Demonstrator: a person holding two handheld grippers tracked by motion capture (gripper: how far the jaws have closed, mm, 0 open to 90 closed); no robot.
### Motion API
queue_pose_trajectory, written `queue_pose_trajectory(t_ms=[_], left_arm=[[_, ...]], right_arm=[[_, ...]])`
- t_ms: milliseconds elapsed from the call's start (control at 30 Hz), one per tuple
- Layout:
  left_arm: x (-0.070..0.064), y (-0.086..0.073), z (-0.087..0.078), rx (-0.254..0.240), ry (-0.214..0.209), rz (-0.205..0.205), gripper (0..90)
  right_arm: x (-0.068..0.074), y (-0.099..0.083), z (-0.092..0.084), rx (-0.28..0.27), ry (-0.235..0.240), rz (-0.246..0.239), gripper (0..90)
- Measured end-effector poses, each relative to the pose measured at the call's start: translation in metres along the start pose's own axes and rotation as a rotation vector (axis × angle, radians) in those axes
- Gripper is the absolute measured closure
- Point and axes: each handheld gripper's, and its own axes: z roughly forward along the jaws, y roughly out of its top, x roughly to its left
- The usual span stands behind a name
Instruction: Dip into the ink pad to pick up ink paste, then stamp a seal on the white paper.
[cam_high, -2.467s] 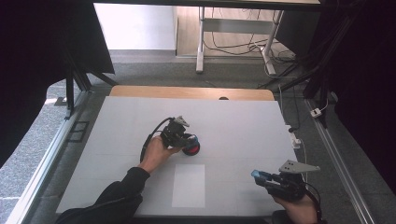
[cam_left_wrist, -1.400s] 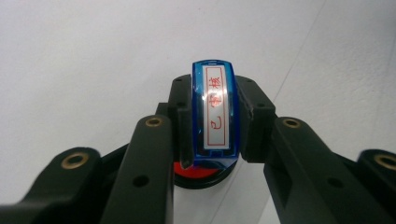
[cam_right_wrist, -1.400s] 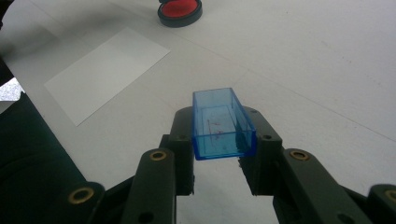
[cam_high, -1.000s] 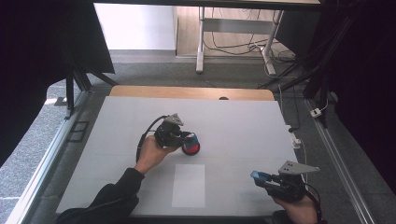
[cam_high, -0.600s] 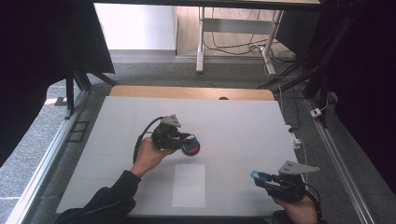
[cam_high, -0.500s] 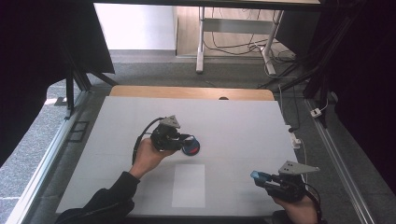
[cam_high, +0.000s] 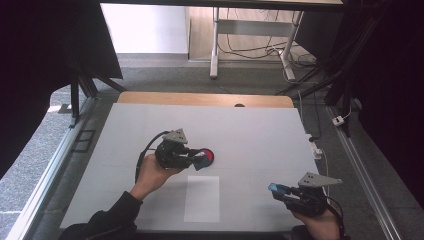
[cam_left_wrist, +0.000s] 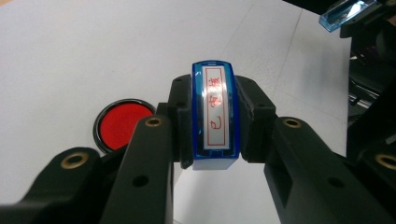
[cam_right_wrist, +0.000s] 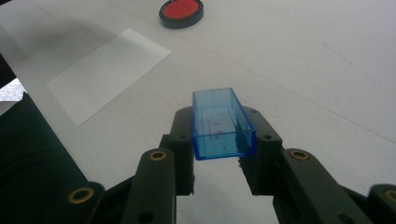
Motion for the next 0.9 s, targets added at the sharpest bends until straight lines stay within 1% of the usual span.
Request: queue_pose_trajectory(t_ms=[100,267,500,633,900], left_arm=[[-0.003,-0.002,-0.002,0.008,-0.005,0.002,70.3],[-0.009,-0.004,-0.004,0.007,-0.013,0.007,70.3],[-0.014,-0.008,-0.005,0.008,-0.020,0.004,70.3],[-0.017,-0.011,-0.003,0.020,-0.022,0.012,70.3],[-0.022,-0.016,0.006,0.039,-0.035,0.008,70.4]], right_arm=[[0.000,0.000,0.000,0.001,0.000,0.000,67.9],[0.000,0.000,0.000,0.001,0.000,0.000,67.9],[0.000,0.000,0.000,0.000,0.000,-0.002,67.9],[0.000,0.000,0.000,0.002,-0.001,0.000,68.0],[0.000,0.000,0.000,0.003,0.000,-0.003,67.9]])
